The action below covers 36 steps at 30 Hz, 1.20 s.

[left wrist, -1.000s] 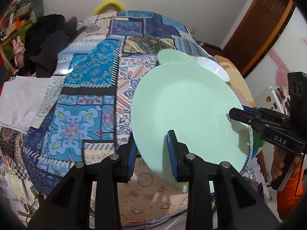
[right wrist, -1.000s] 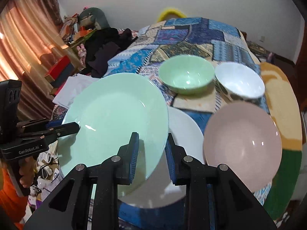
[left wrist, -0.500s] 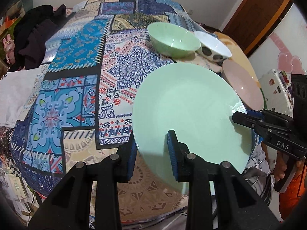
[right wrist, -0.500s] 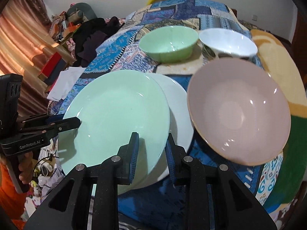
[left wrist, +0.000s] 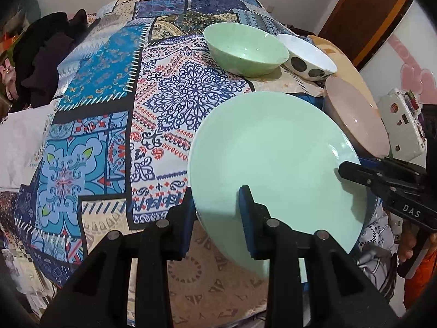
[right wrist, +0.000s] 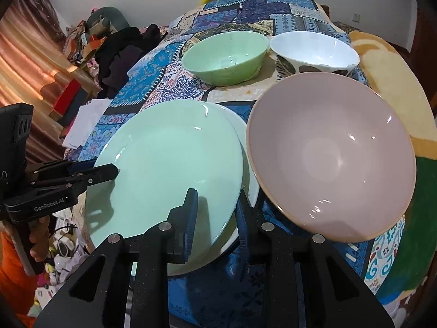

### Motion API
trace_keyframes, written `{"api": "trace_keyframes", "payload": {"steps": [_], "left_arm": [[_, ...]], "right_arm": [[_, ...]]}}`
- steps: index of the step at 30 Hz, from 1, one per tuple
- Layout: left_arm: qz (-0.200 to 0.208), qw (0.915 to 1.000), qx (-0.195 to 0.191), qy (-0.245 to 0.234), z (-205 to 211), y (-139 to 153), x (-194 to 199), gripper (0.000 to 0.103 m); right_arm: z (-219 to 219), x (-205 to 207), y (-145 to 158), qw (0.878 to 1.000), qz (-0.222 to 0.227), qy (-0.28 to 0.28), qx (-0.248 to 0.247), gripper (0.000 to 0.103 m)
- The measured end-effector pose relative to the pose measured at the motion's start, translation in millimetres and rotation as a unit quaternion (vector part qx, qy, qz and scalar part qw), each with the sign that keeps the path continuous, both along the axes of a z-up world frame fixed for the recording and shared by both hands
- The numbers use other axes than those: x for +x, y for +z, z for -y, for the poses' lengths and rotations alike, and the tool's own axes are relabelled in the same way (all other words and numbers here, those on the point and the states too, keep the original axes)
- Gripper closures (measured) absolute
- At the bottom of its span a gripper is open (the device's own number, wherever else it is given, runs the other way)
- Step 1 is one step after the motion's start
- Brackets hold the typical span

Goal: Organize plates and bowls
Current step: 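Carry the light green plate with both grippers over the white plate, then lower the light green plate onto the white plate and open both grippers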

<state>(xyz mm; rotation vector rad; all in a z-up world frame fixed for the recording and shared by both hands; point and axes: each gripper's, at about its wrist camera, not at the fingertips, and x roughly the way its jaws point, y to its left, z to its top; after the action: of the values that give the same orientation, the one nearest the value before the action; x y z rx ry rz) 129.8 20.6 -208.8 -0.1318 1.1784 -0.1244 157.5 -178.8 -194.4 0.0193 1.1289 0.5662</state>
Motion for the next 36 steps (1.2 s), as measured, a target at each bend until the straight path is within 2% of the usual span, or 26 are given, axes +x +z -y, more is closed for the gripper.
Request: {"api": "trace_keyframes", "payload": {"steps": [15,26,32,36], "left_arm": [[0.006,0.9995,0.029,-0.007,1.3,-4.8,9.6,0.072],[0.004,0.9997,0.024,-0.008,0.5,-3.4,8.5,0.072],[0.024,0.9995,0.017,-0.008,3.1,16.5,3.3,0.072],[0.049,0.9986,0.013,-0.016,13.1,39.1,1.2,0.064]], "right_arm": [[-1.2,1.2,-0.3,1.0,-0.002,0.005,0.007,0.078],[4.5,-4.7,9.6,1.0,0.022,-0.001,-0.013,0.079],[19.7,-8.8,25.1,0.999,0.034,-0.009,-0.004,0.078],[30.3,-11.2,42.4,0.998,0.064,-0.023,0.001,0.071]]}}
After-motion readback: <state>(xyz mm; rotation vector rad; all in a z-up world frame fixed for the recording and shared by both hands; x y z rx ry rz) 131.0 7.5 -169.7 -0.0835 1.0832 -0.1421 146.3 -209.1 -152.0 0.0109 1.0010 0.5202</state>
